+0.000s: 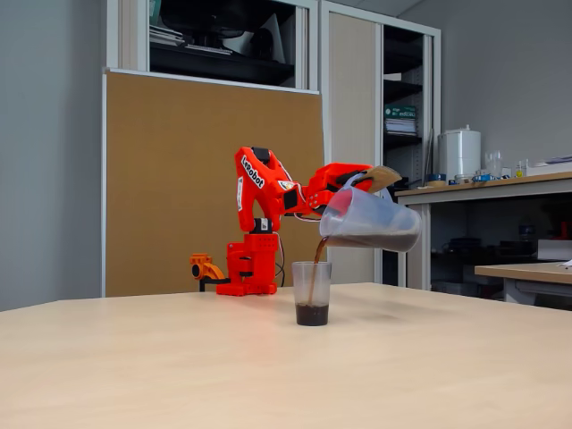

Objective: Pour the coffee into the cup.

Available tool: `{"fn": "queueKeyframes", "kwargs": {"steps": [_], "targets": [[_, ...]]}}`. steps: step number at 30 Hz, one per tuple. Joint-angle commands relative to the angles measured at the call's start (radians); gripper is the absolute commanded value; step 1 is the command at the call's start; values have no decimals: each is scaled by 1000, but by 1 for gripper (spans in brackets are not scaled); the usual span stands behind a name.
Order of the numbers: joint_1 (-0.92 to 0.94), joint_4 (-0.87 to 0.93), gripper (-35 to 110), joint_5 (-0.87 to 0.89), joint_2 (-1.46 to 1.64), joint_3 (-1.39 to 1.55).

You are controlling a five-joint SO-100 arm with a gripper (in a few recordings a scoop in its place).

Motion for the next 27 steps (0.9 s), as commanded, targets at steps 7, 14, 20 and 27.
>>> {"fn": "queueKeyframes", "kwargs": {"steps": [7, 14, 20, 27], "targets": [[-8, -38, 0, 43, 35, -25], [-8, -44, 0, 48, 32, -25], [-8, -52, 0, 51, 29, -23], [-5, -57, 0, 61, 26, -25]]}}
